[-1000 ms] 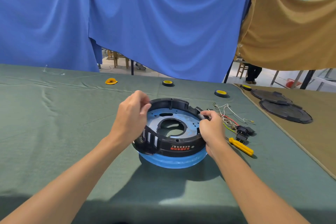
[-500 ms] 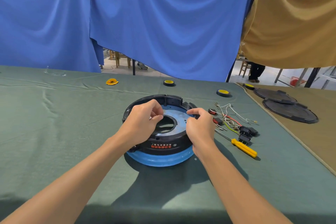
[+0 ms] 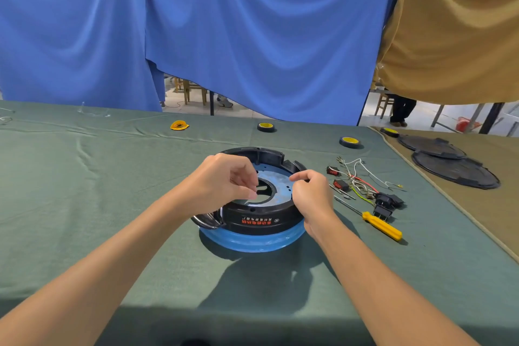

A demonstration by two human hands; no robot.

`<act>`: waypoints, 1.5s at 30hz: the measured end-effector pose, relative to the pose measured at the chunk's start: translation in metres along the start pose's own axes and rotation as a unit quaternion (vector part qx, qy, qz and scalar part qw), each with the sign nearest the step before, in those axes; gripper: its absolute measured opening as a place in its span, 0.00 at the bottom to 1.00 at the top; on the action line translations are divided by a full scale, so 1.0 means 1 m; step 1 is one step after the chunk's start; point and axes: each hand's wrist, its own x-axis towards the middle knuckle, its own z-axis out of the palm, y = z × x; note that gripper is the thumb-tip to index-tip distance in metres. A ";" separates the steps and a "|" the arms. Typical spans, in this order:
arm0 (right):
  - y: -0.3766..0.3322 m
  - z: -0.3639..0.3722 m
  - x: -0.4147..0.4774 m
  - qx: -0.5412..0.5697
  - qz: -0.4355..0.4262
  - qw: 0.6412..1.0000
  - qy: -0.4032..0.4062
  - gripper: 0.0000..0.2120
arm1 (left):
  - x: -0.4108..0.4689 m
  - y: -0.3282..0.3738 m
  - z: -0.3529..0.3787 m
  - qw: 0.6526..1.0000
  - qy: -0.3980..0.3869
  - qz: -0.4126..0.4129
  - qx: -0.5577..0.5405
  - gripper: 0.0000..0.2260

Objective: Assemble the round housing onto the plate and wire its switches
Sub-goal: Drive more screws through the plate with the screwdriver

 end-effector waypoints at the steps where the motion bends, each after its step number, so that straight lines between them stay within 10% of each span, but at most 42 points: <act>1: -0.001 0.000 0.000 0.000 -0.001 1.000 0.001 0.17 | -0.002 0.001 -0.001 1.000 -0.013 0.005 0.024 0.10; 18: -0.002 -0.002 -0.004 -0.003 0.005 1.000 0.000 0.17 | 0.001 0.023 -0.002 0.979 -0.106 0.013 0.171 0.10; 45: -0.001 -0.003 -0.005 -0.008 -0.001 1.000 -0.003 0.16 | -0.005 0.013 0.008 0.991 -0.035 -0.007 0.130 0.05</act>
